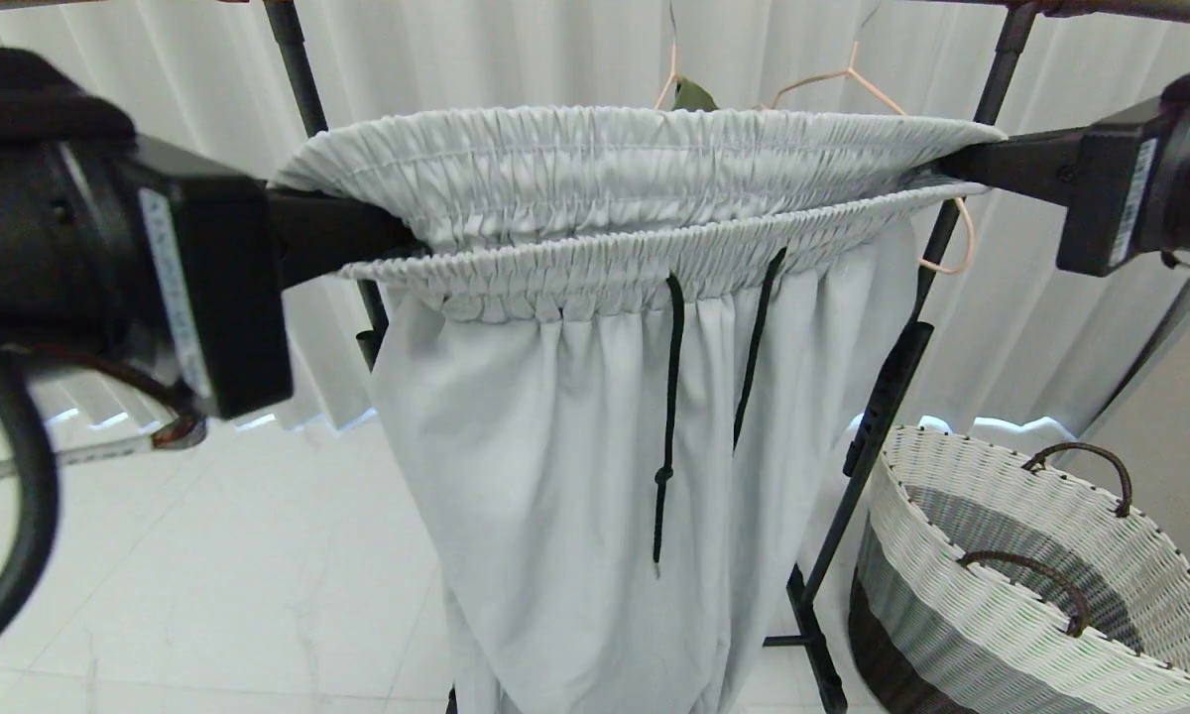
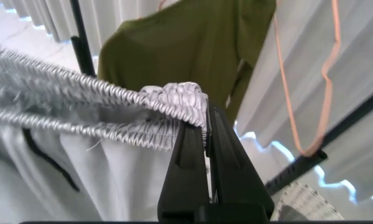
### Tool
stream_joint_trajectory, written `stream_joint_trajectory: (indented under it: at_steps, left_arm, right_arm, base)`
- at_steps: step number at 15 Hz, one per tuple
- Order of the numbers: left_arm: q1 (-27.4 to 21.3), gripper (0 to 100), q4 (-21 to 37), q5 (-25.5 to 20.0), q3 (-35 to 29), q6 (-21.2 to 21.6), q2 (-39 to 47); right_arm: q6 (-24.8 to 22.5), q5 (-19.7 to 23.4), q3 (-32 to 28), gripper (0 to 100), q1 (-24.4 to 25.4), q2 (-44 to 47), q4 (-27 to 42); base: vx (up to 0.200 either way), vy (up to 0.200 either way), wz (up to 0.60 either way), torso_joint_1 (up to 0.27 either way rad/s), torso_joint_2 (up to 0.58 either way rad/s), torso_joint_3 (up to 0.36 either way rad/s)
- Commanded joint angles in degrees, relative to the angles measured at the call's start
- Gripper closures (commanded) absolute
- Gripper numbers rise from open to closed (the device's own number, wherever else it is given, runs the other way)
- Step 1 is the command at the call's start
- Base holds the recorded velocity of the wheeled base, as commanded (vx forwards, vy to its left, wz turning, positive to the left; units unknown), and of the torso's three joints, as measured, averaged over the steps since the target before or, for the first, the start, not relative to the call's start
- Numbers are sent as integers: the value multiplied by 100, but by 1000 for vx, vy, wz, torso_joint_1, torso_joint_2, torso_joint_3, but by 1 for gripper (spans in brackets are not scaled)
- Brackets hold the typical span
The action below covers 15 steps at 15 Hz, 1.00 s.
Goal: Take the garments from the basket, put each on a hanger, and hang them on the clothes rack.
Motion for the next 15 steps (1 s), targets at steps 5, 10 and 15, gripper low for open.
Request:
stream_joint_trajectory:
  at_steps: [5, 10, 15]
  left_arm:
    - [194, 100, -78, 38, 32, 52, 337]
    - [194, 100, -78, 47, 137, 52, 302]
    - [203, 100, -78, 47, 137, 78, 284]
  right_arm:
    - [-4, -18, 324, 100, 101, -428, 176]
    - [5, -27, 509, 100, 435, -481, 211]
    - [5, -27, 518, 100, 453, -481, 211]
  base:
    - [0, 0, 0, 0, 0, 0]
    - [0, 0, 0, 0, 0, 0]
    - [0, 0, 0, 0, 0, 0]
